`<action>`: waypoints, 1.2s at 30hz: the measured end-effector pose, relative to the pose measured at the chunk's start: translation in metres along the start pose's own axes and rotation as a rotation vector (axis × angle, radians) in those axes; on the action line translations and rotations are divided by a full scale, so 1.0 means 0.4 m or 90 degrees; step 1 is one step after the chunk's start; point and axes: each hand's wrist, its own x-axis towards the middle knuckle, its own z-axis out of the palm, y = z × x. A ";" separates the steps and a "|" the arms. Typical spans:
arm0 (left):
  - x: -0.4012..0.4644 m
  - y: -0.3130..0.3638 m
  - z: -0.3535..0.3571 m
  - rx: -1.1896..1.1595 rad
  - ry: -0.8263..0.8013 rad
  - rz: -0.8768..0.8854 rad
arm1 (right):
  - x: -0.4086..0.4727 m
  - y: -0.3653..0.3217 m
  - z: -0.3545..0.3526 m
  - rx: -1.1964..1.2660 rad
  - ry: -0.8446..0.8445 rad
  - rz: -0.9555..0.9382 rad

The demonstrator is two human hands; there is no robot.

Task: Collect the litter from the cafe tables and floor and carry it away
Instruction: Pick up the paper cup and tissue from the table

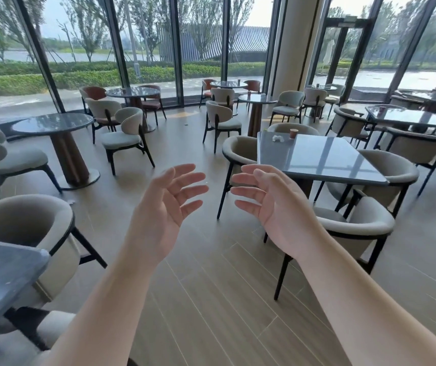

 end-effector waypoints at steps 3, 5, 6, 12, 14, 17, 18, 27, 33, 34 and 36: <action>0.108 -0.019 -0.022 0.011 0.001 -0.003 | 0.121 0.019 -0.016 0.005 -0.006 0.001; 0.190 -0.037 -0.033 0.020 0.008 -0.007 | 0.211 0.035 -0.035 0.006 -0.014 -0.008; 0.236 -0.046 -0.038 0.024 0.011 -0.008 | 0.260 0.043 -0.046 0.008 -0.018 -0.011; 0.541 -0.087 -0.042 0.073 0.018 -0.033 | 0.561 0.075 -0.121 0.027 -0.014 -0.001; 0.643 -0.090 -0.039 0.069 0.019 -0.033 | 0.658 0.079 -0.147 0.037 -0.013 0.004; 0.769 -0.091 -0.048 0.000 0.023 -0.027 | 0.793 0.080 -0.170 0.050 -0.020 0.006; 0.804 -0.091 -0.053 -0.021 0.027 -0.026 | 0.835 0.079 -0.171 0.053 -0.020 0.009; 1.062 -0.124 -0.199 -0.018 0.070 -0.028 | 1.126 0.146 -0.115 0.044 -0.047 0.021; 1.243 -0.180 -0.357 -0.021 0.067 -0.051 | 1.343 0.247 -0.039 0.021 -0.060 0.025; 1.282 -0.184 -0.391 -0.024 0.063 -0.052 | 1.388 0.264 -0.022 0.019 -0.056 0.023; 1.363 -0.186 -0.463 -0.025 0.058 -0.053 | 1.480 0.299 0.019 0.020 -0.047 0.018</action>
